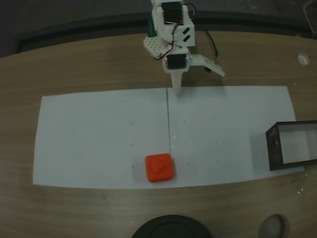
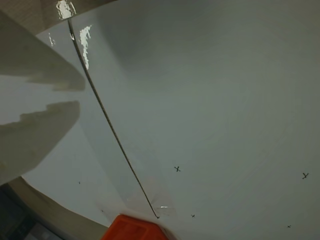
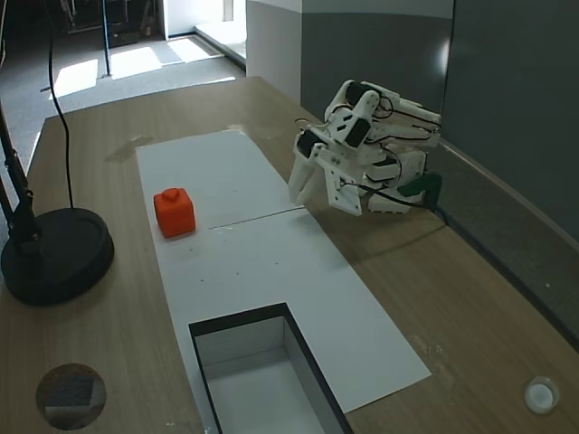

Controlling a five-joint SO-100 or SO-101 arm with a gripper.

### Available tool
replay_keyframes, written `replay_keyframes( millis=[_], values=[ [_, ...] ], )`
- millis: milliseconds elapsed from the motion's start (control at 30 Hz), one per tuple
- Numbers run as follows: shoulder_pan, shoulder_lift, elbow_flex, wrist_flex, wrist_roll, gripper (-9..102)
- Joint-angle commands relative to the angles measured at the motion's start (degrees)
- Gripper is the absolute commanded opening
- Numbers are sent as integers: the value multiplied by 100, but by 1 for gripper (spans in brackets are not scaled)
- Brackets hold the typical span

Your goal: Grab a orange square and put it in the box.

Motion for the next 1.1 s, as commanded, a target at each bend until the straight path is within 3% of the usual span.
replay_keyframes(
  millis=[0, 1067],
  values=[
    [-9, 123, -378, 97, 18, 0],
    [-123, 123, -369, -176, -26, 0]
  ],
)
